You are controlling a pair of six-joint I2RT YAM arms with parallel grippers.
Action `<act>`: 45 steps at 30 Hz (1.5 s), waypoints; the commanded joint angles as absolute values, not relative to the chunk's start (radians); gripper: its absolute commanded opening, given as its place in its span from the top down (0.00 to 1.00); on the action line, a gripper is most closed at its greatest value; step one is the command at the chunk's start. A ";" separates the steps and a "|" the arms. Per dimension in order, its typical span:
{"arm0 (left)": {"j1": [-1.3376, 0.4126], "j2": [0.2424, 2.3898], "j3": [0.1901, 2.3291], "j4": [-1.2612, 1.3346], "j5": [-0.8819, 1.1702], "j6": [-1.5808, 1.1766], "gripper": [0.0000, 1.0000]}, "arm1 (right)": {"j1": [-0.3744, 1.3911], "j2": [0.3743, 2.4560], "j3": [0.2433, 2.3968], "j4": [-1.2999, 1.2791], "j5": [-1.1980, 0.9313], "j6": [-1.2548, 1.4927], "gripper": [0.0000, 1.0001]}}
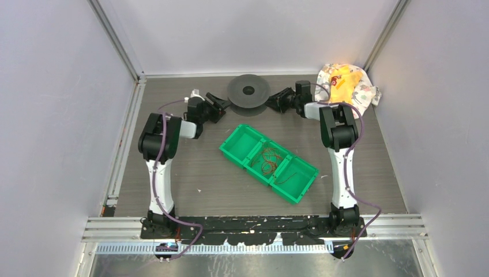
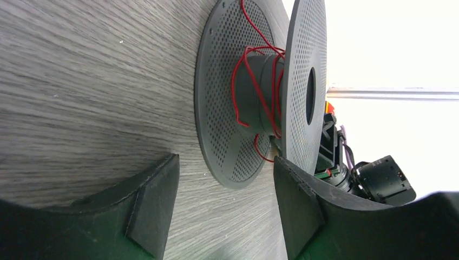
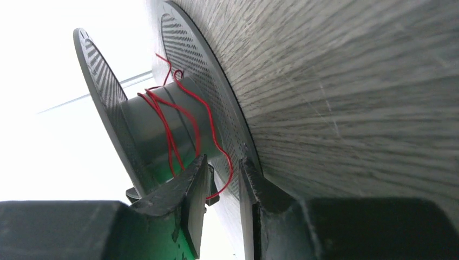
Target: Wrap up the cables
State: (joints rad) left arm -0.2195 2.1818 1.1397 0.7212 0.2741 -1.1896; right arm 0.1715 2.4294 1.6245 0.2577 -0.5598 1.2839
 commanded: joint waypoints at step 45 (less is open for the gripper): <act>-0.202 1.023 1.130 -0.701 -0.150 -0.384 0.00 | 0.112 1.389 1.428 -0.874 0.395 0.451 0.00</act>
